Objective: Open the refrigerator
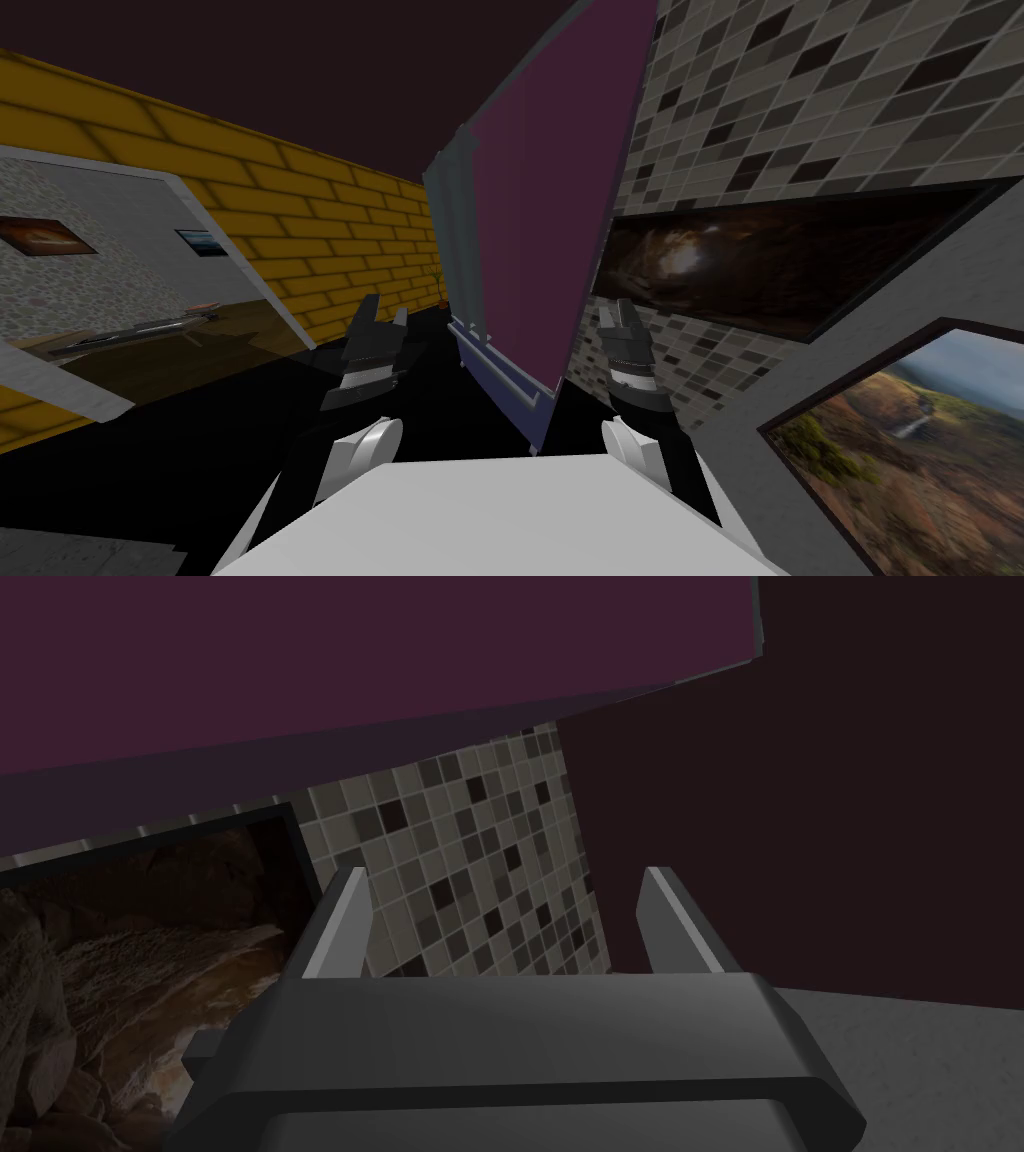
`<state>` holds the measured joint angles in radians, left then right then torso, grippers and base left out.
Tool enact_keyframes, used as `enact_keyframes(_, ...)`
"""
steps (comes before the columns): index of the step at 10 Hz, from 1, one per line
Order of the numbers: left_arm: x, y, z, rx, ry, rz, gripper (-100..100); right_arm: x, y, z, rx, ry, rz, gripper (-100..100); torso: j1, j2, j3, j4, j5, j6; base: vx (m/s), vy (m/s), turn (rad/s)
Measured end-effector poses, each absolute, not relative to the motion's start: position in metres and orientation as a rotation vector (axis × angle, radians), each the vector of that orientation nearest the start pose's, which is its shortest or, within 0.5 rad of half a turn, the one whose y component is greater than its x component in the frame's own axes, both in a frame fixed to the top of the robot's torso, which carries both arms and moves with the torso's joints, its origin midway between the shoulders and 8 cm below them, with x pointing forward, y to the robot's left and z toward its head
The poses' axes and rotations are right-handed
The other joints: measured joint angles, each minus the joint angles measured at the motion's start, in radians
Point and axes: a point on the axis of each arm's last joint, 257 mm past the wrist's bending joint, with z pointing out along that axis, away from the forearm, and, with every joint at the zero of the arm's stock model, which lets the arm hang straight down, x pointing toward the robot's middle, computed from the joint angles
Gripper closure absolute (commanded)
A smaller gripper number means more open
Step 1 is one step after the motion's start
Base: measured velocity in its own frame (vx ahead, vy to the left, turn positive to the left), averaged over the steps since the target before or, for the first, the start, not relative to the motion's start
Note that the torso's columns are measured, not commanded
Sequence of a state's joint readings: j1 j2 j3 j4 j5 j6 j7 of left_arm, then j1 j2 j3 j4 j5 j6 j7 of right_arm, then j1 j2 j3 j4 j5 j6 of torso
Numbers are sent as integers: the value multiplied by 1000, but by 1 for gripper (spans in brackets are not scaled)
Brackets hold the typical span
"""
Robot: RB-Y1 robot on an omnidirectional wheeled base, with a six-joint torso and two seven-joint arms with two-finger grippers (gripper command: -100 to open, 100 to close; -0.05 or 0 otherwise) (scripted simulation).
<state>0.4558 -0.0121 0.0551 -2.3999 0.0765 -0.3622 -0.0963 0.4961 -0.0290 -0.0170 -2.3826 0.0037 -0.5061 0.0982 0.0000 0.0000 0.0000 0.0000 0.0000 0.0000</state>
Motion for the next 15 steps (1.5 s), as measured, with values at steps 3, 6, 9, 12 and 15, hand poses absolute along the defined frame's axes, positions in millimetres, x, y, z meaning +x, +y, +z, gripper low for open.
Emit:
enact_keyframes(3,338,299,67,-651,565,-1234,0,320,-274,72,507,579,1218,0,0,175,-351,176,0,0,0,0,0)
enact_keyframes(6,338,299,67,-651,565,-1234,0,320,-274,72,506,579,1218,0,0,396,-792,396,0,0,0,0,0)
enact_keyframes(9,338,299,67,-651,565,-1234,0,320,-274,72,506,579,1218,0,0,618,-1234,617,0,0,0,0,0)
enact_keyframes(12,339,299,66,-652,566,-1234,0,324,-272,66,459,625,1168,-100,4,733,-1471,734,1,0,33,77,6)
enact_keyframes(15,339,299,66,-652,566,-1233,0,332,-272,57,407,664,1087,-100,-2,739,-1476,738,-1,0,35,67,5)
